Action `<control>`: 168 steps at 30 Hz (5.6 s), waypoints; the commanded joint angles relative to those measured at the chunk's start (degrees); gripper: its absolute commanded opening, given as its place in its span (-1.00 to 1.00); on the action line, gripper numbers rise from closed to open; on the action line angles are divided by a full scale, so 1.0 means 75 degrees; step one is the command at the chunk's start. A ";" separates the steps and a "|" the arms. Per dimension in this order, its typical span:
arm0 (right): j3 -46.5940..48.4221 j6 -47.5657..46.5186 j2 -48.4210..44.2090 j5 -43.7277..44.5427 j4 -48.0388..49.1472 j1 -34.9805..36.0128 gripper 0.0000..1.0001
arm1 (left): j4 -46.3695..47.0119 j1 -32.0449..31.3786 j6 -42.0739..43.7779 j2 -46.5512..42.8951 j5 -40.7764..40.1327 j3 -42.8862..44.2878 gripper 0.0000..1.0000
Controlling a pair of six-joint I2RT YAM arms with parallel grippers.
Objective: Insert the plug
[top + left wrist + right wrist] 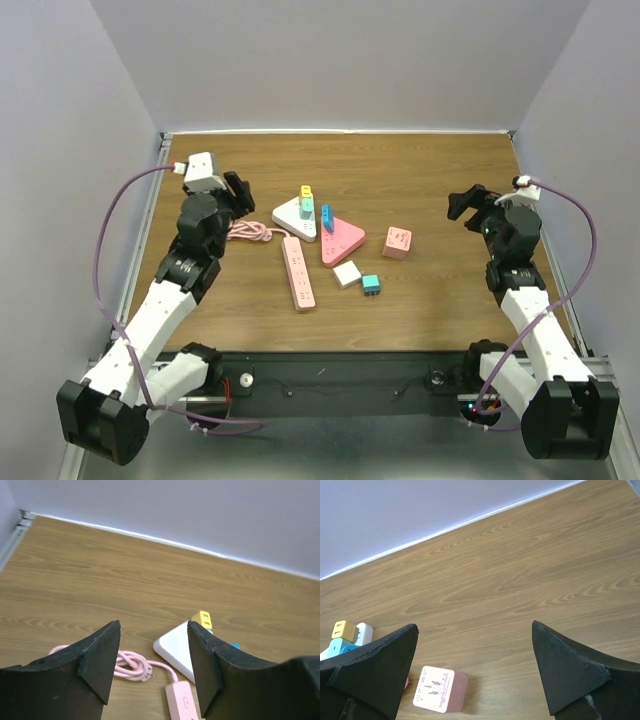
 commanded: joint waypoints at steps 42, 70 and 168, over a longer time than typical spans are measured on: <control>0.0268 -0.0081 0.0231 -0.0726 -0.0453 -0.0006 1.00 | 0.0918 -0.4712 0.3027 0.5598 0.2945 0.0590 0.47; 0.0362 -0.0198 0.0243 -0.0995 -0.0535 -0.0006 1.00 | 0.0943 -0.4184 0.2291 0.6722 0.3531 0.0706 -0.15; 0.2598 -0.3221 0.2387 0.0555 -0.0915 0.5444 -0.99 | 0.0813 -0.1102 -0.4862 0.3207 0.1982 0.0765 0.86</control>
